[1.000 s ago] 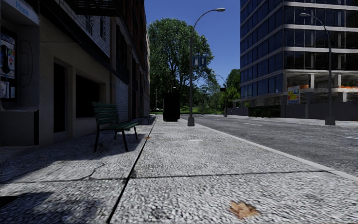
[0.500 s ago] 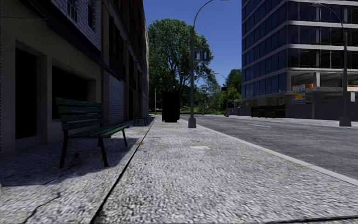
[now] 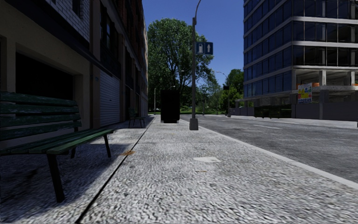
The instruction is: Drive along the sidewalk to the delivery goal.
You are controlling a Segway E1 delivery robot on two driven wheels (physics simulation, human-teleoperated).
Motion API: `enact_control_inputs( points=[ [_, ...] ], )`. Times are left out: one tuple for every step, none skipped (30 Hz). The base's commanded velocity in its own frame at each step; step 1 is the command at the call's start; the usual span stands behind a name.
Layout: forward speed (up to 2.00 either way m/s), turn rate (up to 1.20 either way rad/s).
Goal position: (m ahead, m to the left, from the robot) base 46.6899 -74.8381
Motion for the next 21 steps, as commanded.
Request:
enact_control_inputs(
  points=[
    [2.0,0.0],
    [2.0,0.08],
    [2.0,0.08],
    [2.0,0.11],
    [2.0,0.11],
    [2.0,0.11],
    [2.0,0.11],
    [2.0,0.11],
    [2.0,0.12],
    [2.0,0.12],
    [2.0,0.12],
    [2.0,0.12],
    [2.0,0.12],
    [2.0,0.12],
    [2.0,0.12],
    [2.0,0.12],
    [2.0,0.12],
    [2.0,0.12],
    [2.0,0.15],
    [2.0,0.18],
    [2.0,0.18]
  ],
)
